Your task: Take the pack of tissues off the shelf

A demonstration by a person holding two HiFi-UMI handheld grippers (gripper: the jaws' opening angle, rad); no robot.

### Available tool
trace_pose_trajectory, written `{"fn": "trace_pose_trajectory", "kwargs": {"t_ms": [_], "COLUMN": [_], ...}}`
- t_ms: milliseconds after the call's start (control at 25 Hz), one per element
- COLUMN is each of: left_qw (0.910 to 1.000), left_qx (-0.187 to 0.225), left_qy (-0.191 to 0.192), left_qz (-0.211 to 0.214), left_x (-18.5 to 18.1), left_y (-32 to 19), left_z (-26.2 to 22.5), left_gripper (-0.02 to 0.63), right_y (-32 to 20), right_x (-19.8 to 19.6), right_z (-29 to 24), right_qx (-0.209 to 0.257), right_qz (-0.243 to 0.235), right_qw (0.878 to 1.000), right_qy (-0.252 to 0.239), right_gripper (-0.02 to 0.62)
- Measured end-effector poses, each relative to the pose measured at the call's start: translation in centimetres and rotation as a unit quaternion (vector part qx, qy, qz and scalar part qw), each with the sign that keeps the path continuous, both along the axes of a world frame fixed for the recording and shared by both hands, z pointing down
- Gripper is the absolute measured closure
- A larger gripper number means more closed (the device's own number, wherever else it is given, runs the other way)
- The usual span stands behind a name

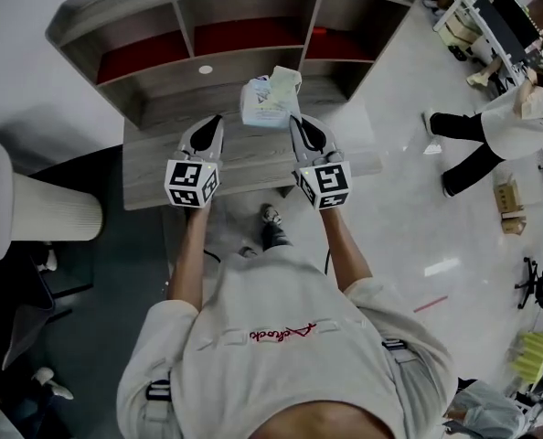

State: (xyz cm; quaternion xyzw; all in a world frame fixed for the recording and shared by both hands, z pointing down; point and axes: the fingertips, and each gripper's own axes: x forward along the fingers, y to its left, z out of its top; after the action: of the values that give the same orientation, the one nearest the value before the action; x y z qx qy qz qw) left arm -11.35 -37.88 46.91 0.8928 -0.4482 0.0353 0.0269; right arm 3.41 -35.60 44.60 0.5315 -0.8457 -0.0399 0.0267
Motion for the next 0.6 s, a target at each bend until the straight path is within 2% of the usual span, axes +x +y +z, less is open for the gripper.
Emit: {"fn": "trace_pose_trajectory", "kwargs": {"t_ms": [600], "left_qw": [1.0], "left_qx": [-0.002], "left_qy": [0.001], "left_qz": [0.003], "left_x": [-1.3], "left_y": [6.3], "left_z": [0.6], "left_gripper": [0.607], "right_y": [6.6], "right_x": [-1.5], "right_z": [1.5], "right_qx": [-0.016], "right_qz": [0.005], "right_qw": [1.0], "right_qy": [0.001], "right_gripper": [0.583]}}
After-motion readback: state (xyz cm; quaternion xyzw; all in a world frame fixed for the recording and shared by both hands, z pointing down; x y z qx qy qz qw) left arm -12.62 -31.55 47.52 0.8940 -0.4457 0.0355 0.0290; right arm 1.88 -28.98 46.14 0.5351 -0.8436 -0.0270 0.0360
